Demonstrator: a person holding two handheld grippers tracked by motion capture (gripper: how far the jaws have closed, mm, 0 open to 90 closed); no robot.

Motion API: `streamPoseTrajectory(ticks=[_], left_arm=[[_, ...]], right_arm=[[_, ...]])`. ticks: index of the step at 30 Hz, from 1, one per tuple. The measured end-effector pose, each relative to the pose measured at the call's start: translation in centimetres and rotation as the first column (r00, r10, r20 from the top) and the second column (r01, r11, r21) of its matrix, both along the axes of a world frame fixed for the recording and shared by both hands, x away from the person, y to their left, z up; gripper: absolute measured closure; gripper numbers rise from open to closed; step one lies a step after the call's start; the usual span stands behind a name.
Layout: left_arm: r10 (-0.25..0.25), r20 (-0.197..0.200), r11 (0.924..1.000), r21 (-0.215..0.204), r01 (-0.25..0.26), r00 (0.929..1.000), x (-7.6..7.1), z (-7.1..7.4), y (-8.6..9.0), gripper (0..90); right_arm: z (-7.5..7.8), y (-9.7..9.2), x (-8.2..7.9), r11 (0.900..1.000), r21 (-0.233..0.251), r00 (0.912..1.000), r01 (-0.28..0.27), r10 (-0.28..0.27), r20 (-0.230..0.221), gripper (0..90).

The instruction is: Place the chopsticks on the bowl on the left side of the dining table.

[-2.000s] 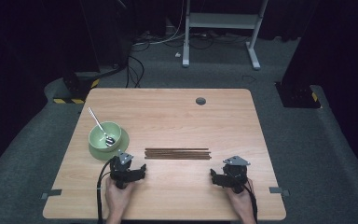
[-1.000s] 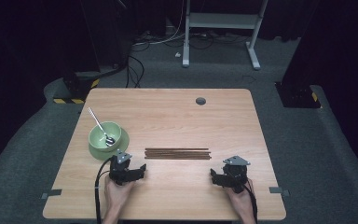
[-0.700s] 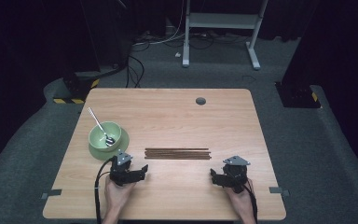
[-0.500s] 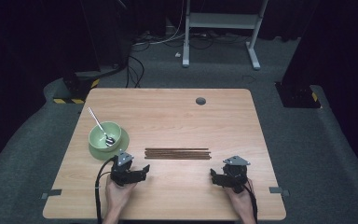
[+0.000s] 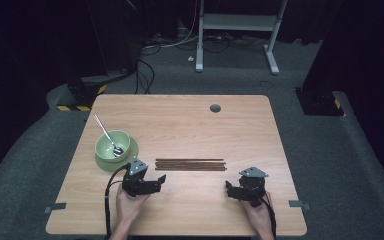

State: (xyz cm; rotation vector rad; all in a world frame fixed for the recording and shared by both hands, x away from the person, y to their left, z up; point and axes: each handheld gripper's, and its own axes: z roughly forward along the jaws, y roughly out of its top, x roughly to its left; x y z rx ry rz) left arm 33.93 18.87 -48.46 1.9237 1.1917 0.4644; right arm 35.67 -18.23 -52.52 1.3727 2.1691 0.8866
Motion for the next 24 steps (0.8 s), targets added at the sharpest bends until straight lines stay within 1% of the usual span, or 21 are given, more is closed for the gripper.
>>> streamPoseTrajectory(ticks=[4, 7, 10, 15, 24], left_arm=[[-0.018, 0.018, 0.9998, 0.010, 0.018, 0.9997, 0.1, 0.8, -0.3, 19.9], [-0.024, 0.022, 0.9997, -0.004, 0.024, 0.9995, 0.3, 1.1, -0.4, 20.2], [-0.024, 0.020, 0.9996, -0.011, 0.024, 0.9995, 0.4, 1.1, -0.5, 20.4], [-0.038, 0.006, 0.9993, 0.005, 0.038, 0.9993, 0.7, 1.0, -0.8, 20.7], [-0.052, 0.009, 0.9987, -0.003, 0.052, 0.9986, 1.4, 1.4, -1.5, 22.4]], right_arm=[[0.0, 0.0, 0.0, 1.0000, 0.000, 1.0000, 0.000, 0.000, 0.000, 13.6], [0.0, 0.0, 0.0, 1.0000, 0.000, 1.0000, 0.000, 0.000, 0.000, 13.6], [0.0, 0.0, 0.0, 1.0000, 0.000, 1.0000, 0.000, 0.000, 0.000, 13.6], [0.0, 0.0, 0.0, 1.0000, 0.000, 1.0000, 0.000, 0.000, 0.000, 13.6], [0.0, 0.0, 0.0, 1.0000, 0.000, 1.0000, 0.001, -0.001, 0.000, 13.6]])
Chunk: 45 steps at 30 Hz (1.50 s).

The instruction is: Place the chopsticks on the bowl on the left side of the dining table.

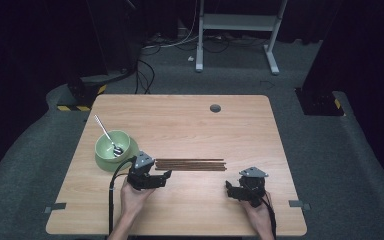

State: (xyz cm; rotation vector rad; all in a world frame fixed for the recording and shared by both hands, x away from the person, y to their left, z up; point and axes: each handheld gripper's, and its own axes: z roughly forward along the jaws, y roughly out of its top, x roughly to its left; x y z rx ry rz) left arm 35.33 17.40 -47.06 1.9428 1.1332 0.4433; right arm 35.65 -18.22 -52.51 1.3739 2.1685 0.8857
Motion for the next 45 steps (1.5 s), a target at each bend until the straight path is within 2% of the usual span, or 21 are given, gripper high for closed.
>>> streamPoseTrajectory(ticks=[4, 7, 15, 19, 23, 27, 36, 45], left_arm=[[-0.024, -0.011, 0.9996, -0.012, 0.024, 0.9996, 0.2, 0.2, -0.2, 24.6], [-0.053, -0.023, 0.9986, -0.002, 0.053, 0.9983, 0.3, 0.6, -0.4, 26.0], [-0.075, -0.001, 0.9971, -0.013, 0.075, 0.9972, 1.2, 1.4, -0.9, 25.5], [-0.084, 0.015, 0.9965, -0.002, 0.084, 0.9964, 1.8, 1.6, -1.5, 25.6], [-0.095, 0.011, 0.9954, -0.002, 0.095, 0.9954, 2.7, 1.8, -2.2, 25.3], [-0.114, 0.015, 0.9932, 0.025, 0.113, 0.9934, 3.4, 2.0, -3.2, 25.2], [-0.125, -0.008, 0.9907, 0.052, 0.126, 0.9921, 4.9, 2.6, -4.7, 21.9], [-0.129, -0.048, 0.9897, 0.056, 0.132, 0.9905, 6.8, 1.6, -5.3, 23.3]], right_arm=[[0.0, 0.0, 0.0, 1.0000, 0.000, 1.0000, 0.000, 0.000, 0.000, 13.6], [0.0, 0.0, 0.0, 1.0000, 0.000, 1.0000, -0.001, 0.001, 0.001, 13.6], [0.0, 0.0, 0.0, 1.0000, 0.000, 1.0000, -0.001, 0.001, 0.001, 13.6], [0.0, 0.0, 0.0, 1.0000, 0.000, 1.0000, -0.001, 0.001, 0.001, 13.6], [0.0, 0.0, 0.0, 1.0000, 0.000, 1.0000, 0.000, 0.000, 0.000, 13.6], [0.0, 0.0, 0.0, 1.0000, 0.000, 1.0000, 0.000, 0.000, 0.000, 13.6], [0.0, 0.0, 0.0, 1.0000, 0.000, 1.0000, 0.000, 0.000, 0.000, 13.6], [0.0, 0.0, 0.0, 1.0000, 0.000, 1.0000, -0.001, 0.001, 0.001, 13.7]])
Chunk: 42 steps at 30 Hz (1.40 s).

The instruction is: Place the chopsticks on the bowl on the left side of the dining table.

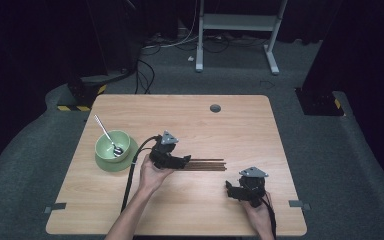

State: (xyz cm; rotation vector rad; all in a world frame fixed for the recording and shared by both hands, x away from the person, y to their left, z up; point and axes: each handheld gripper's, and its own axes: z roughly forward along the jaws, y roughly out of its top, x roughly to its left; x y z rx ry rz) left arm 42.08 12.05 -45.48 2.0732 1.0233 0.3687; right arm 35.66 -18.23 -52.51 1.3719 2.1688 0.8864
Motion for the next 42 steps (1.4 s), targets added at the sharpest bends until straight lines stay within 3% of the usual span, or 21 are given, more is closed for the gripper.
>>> streamPoseTrajectory(ticks=[6, 10, 20, 37, 42], left_arm=[[-0.004, -0.010, 1.0000, -0.002, 0.004, 0.9999, 0.7, -0.6, -0.4, 25.2], [-0.016, 0.001, 0.9993, 0.035, 0.016, 0.9999, 1.1, -0.9, -1.1, 30.9], [-0.029, -0.008, 0.9947, 0.098, 0.030, 0.9995, 1.9, -2.4, -2.4, 31.0], [0.008, -0.037, 0.9899, 0.141, -0.002, 0.9993, 3.4, -4.2, -3.8, 34.9], [-0.001, -0.041, 0.9885, 0.151, 0.008, 0.9992, 3.7, -4.6, -4.1, 35.5]], right_arm=[[0.0, 0.0, 0.0, 1.0000, -0.001, 1.0000, -0.001, 0.001, 0.001, 13.8], [0.0, 0.0, 0.0, 1.0000, -0.001, 1.0000, -0.001, 0.001, 0.001, 13.8], [0.0, 0.0, -0.1, 1.0000, -0.001, 1.0000, 0.000, 0.000, 0.000, 13.9], [0.0, 0.0, -0.1, 1.0000, -0.001, 1.0000, 0.000, 0.000, 0.000, 13.9], [0.0, 0.0, -0.1, 1.0000, -0.001, 1.0000, 0.000, 0.000, 0.000, 13.9]])
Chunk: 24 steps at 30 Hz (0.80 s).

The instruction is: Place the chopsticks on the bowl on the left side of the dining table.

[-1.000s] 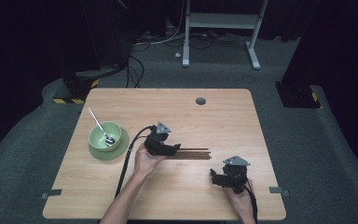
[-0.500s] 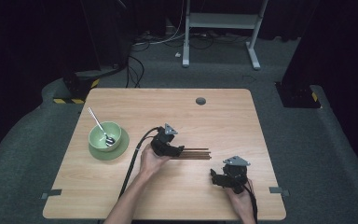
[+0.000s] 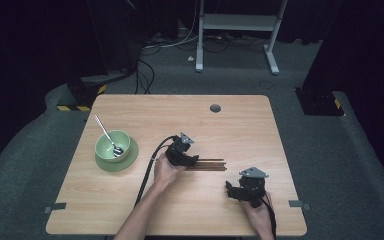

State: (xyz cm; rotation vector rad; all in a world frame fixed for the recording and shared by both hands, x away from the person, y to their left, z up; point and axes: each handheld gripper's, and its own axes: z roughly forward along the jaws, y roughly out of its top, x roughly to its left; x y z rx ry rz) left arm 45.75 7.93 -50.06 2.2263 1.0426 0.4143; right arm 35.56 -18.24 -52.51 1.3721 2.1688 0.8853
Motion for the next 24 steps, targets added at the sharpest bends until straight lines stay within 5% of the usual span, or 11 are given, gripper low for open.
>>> streamPoseTrajectory(ticks=[24], left_arm=[[0.006, -0.009, 0.9999, 0.009, -0.006, 0.9999, 0.40, -0.66, -0.10, 37.2]], right_arm=[[-0.01, -0.01, -0.03, 1.0000, 0.001, 1.0000, -0.002, 0.002, 0.000, 13.9]])
